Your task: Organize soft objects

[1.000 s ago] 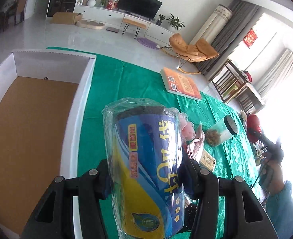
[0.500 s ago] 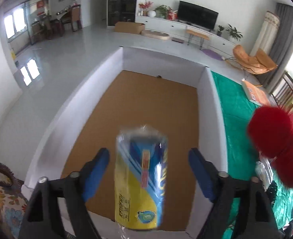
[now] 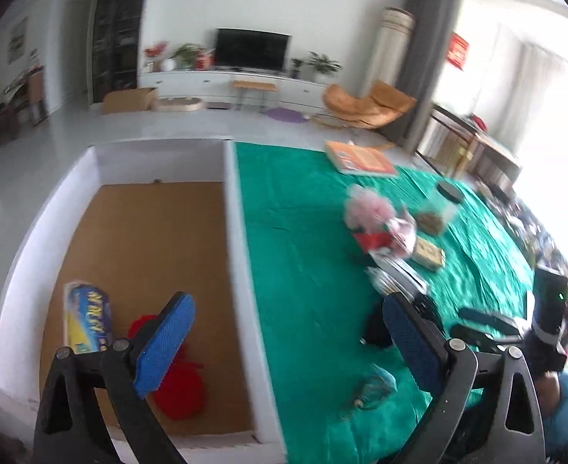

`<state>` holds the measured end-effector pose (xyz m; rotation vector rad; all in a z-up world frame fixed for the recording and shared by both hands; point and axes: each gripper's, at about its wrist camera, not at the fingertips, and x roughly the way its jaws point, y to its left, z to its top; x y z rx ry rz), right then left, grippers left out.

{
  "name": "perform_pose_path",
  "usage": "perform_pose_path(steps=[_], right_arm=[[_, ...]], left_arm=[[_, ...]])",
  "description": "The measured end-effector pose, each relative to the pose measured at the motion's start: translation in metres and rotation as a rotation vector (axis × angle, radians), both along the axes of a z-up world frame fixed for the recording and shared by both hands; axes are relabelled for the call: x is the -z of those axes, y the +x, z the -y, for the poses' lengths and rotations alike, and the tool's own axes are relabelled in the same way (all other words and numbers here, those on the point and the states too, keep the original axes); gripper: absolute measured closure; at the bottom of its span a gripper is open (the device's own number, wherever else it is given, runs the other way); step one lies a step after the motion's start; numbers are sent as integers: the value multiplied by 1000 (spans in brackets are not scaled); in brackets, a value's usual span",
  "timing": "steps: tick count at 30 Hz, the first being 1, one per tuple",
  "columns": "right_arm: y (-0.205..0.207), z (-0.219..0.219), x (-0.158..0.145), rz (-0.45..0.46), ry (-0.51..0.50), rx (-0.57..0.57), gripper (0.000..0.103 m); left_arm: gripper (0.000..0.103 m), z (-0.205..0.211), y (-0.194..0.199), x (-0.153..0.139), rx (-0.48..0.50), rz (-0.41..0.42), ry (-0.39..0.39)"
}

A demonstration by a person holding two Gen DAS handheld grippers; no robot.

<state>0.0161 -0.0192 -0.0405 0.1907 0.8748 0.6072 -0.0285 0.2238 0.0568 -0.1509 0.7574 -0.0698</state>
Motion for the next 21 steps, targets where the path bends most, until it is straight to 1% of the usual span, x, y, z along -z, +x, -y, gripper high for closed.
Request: perform_pose_path(steps=[1, 2, 3, 5, 6, 7, 8, 10, 11, 12, 13, 14, 16, 17, 18, 21], right_arm=[[-5, 4, 6, 28, -68, 21, 20], [-5, 4, 12, 25, -114, 17, 20], [-3, 1, 18, 12, -135, -1, 20], [4, 0, 25, -2, -141, -46, 22], [6, -7, 25, 2, -158, -54, 22], [9, -14, 27, 20, -177, -45, 23], [11, -17, 28, 44, -187, -43, 27], [8, -20, 30, 68, -227, -52, 40], [8, -20, 33, 67, -259, -60, 65], [5, -18, 35, 67, -271, -63, 73], [2, -13, 34, 61, -256, -58, 75], [1, -5, 32, 43, -226, -46, 78], [-2, 19, 25, -9, -124, -7, 79], [-4, 32, 21, -26, -76, 12, 79], [-6, 45, 18, -32, -43, 33, 81], [-8, 81, 13, -11, -18, 128, 82]], left_arm=[[5, 20, -2, 4, 49, -2, 41], [5, 37, -3, 8, 88, -8, 76], [5, 55, -1, 12, 124, -18, 110], [5, 83, 1, 21, 163, -40, 169], [5, 94, 0, 26, 172, -54, 182], [5, 102, -1, 30, 183, -69, 176], [5, 109, -3, 33, 200, -84, 159], [5, 119, -9, 40, 226, -113, 142], [5, 124, -11, 46, 233, -128, 151], [5, 129, -14, 52, 240, -141, 169], [5, 129, -20, 60, 243, -153, 186], [5, 129, -23, 66, 249, -168, 197], [5, 139, -22, 82, 268, -210, 205], [5, 143, -22, 90, 279, -228, 204], [5, 149, -22, 100, 288, -241, 206], [5, 162, -14, 134, 279, -288, 242]])
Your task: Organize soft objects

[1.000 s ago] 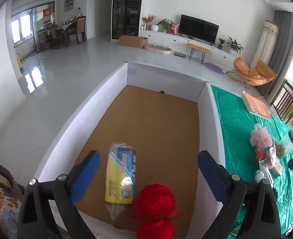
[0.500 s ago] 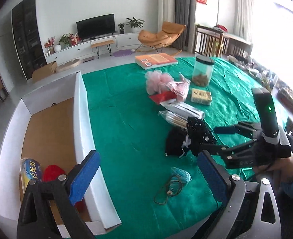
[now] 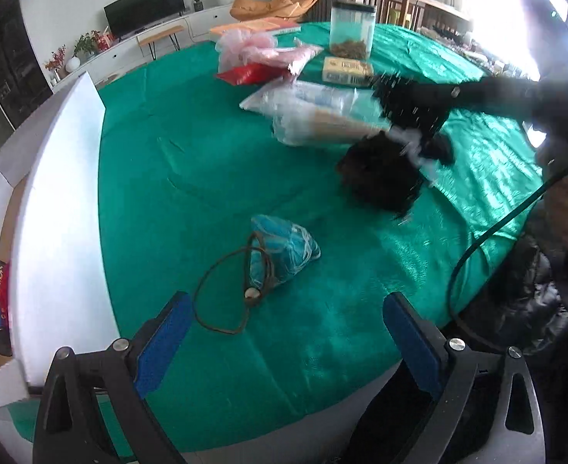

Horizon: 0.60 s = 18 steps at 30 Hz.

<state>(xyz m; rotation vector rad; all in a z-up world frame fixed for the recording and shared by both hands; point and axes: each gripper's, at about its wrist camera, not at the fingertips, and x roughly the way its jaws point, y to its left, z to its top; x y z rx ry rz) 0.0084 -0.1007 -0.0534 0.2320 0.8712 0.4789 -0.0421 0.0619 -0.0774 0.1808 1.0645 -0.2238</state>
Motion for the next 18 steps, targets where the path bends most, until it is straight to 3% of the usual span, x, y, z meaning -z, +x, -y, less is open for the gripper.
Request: perform_pose_path(steps=[3, 5, 7, 9, 10, 11, 12, 18], right_arm=[[8, 36, 6, 8, -23, 147, 85], [14, 62, 15, 7, -71, 279, 87], [18, 95, 27, -32, -25, 411, 87], [15, 121, 33, -75, 59, 517, 71], [12, 129, 30, -66, 73, 552, 59], [8, 133, 26, -45, 79, 581, 35], [4, 136, 21, -16, 82, 603, 29], [3, 129, 21, 5, 138, 533, 29]], left_arm=[[6, 7, 13, 23, -30, -5, 32], [4, 5, 24, 29, -58, 0, -17], [4, 3, 38, 30, -102, 5, -40], [2, 4, 52, 31, -117, 14, -45], [2, 2, 60, 31, -124, 19, -52], [1, 2, 68, 32, -139, 28, -45], [0, 2, 77, 34, -150, 36, -49], [0, 2, 130, 36, -229, 117, -60]])
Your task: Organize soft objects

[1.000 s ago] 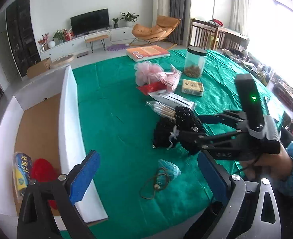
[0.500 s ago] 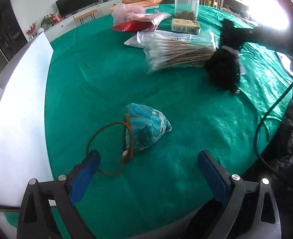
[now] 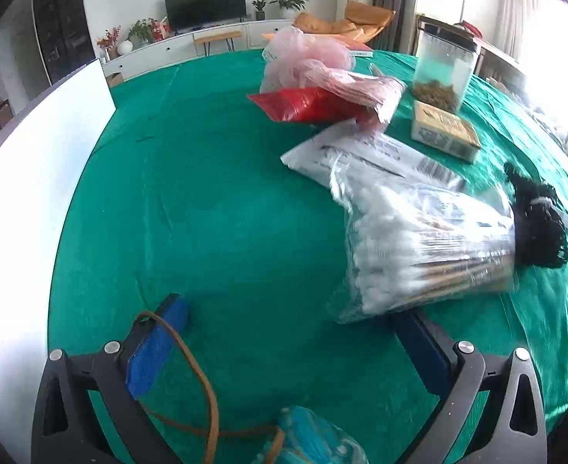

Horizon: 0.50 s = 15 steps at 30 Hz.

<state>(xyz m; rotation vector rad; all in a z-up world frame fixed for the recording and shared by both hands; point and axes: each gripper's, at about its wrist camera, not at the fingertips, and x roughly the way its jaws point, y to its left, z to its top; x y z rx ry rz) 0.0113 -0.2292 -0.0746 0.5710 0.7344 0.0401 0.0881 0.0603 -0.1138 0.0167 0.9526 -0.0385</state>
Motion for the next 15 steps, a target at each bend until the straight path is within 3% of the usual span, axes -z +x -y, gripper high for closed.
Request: perform_pose_path(steps=[7, 15], right_arm=[[3, -13, 4, -3, 2, -81, 29], [5, -29, 4, -22, -16, -169, 29]], left_arm=[[0, -1, 42, 1, -34, 1, 5], [0, 1, 46, 2, -41, 3, 6]])
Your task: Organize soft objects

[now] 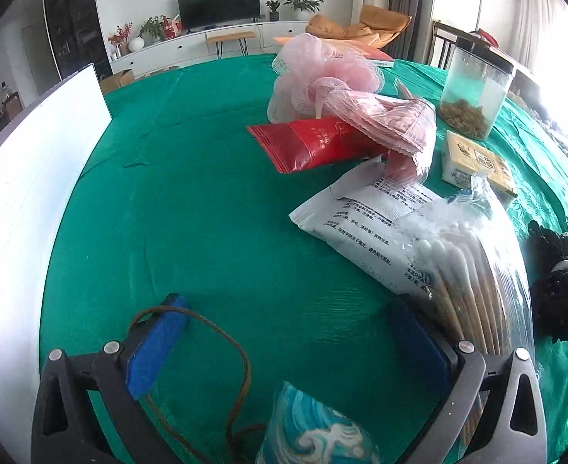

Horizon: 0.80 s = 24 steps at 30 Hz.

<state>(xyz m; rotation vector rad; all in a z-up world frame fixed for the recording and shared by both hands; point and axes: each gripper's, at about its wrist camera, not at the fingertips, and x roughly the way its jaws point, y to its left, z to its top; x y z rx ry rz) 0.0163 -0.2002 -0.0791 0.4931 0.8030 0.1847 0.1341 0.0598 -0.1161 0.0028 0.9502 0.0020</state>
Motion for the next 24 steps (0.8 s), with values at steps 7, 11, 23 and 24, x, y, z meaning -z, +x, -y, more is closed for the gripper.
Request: perform_pose_path(steps=[7, 11, 23, 24], right_arm=[[6, -29, 14, -98, 10, -175, 29], [17, -41, 26, -166, -1, -232, 29], [49, 5, 26, -63, -178, 89, 31], [47, 3, 26, -66, -191, 86, 30]], left_arm=[[0, 0, 0, 0, 1, 0, -1], [0, 0, 0, 0, 1, 0, -1], [0, 0, -1, 0, 2, -2, -4], [0, 0, -1, 0, 2, -2, -3]])
